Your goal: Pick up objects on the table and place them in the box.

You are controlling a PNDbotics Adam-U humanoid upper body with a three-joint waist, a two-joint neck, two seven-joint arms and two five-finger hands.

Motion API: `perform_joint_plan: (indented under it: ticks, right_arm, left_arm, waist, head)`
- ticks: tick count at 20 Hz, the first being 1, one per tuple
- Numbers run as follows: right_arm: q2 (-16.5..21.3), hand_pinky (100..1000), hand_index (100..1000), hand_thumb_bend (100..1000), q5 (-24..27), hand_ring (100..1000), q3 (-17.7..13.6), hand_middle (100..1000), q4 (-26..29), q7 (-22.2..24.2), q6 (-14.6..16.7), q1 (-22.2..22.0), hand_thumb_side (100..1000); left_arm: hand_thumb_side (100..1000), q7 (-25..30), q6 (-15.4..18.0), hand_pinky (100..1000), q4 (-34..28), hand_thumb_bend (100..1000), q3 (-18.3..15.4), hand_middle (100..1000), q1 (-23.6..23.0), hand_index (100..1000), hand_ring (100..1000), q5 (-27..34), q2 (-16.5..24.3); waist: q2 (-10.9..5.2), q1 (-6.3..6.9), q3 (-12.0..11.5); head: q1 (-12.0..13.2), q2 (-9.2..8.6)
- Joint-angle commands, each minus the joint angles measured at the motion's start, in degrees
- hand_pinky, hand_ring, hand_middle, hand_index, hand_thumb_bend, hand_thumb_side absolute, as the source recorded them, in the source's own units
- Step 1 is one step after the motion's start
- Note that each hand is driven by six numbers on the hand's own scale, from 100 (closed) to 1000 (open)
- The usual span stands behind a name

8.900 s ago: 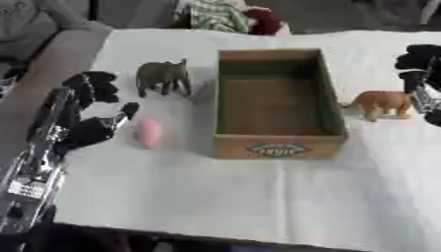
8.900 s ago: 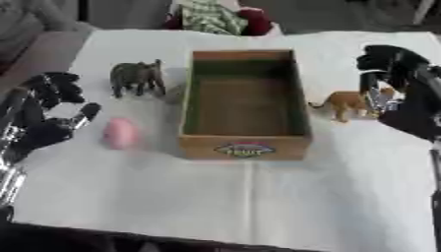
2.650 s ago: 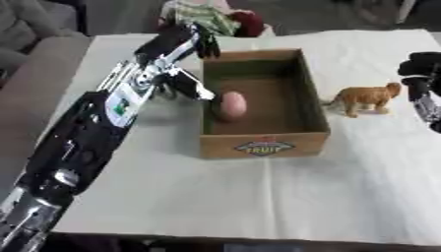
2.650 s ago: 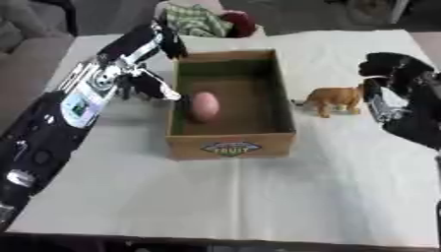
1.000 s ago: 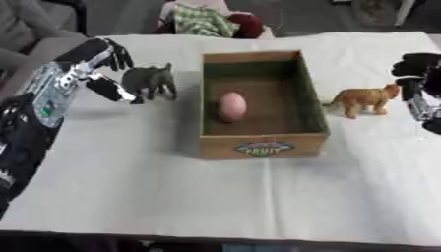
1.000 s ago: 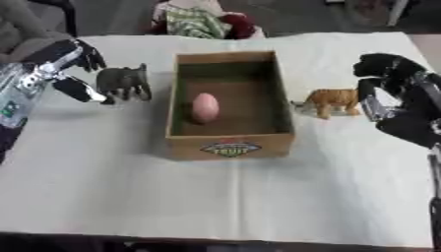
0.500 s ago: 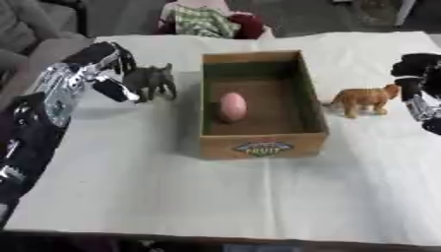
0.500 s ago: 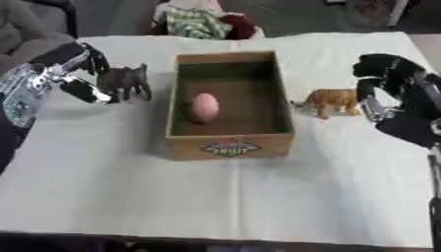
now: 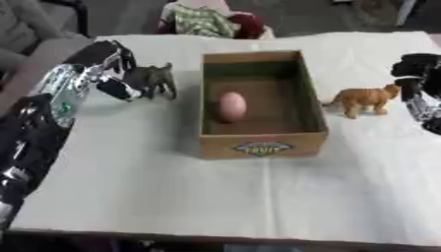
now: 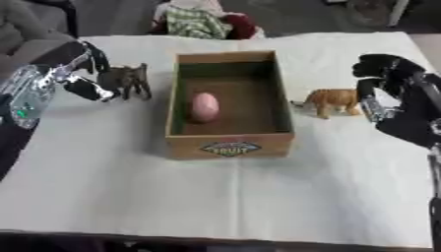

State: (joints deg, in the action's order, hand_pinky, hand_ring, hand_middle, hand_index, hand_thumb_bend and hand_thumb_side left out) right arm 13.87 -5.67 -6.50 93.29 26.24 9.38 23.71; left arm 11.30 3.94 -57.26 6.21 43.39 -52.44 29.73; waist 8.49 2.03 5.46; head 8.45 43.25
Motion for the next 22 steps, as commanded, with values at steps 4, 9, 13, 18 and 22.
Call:
perform_joint_plan:
  ticks: [4,9,13,18,22]
  right_arm:
    - [1.10,803,846,100,-0.17,816,-0.22,743,0.46,0.06,0.16,0.89,268]
    - [1.09,803,846,100,-0.17,816,-0.22,743,0.48,0.07,0.15,0.89,268]
    - [1.07,803,846,100,-0.18,816,-0.16,743,0.45,0.18,0.20,0.92,268]
    - [1.11,803,846,100,-0.17,816,-0.11,744,0.38,0.23,0.28,1.09,264]
    - [1.07,803,846,100,-0.15,816,-0.05,744,0.31,0.33,0.38,1.22,262]
  left_arm:
    - [274,-2.21,-1.10,660,-6.48,551,-1.77,515,0.92,653,544,3.23,2.85]
    - [273,-0.86,-2.29,661,-9.67,553,-2.02,514,0.70,653,543,4.52,3.58]
    - [279,-0.67,-2.50,667,-9.28,574,-2.17,531,0.56,662,560,3.94,4.19]
    - [298,-0.85,-3.46,734,-6.28,689,-2.21,666,0.08,729,706,2.05,3.40]
    - [302,-2.85,-2.04,742,-1.78,696,-2.10,682,0.82,737,723,-1.15,2.10]
  waist:
    - [-0.78,-0.18,-0.27]
    - [-0.80,-0.17,-0.30]
    - [-0.79,-0.17,-0.44]
    - [-0.61,-0.26,-0.05]
    - [-0.44,-0.33,0.22]
  head:
    - [-0.06,-0.25]
    - [-0.06,-0.26]
    - [-0.09,-0.32]
    - [-0.10,-0.43]
    - [-0.07,-0.43]
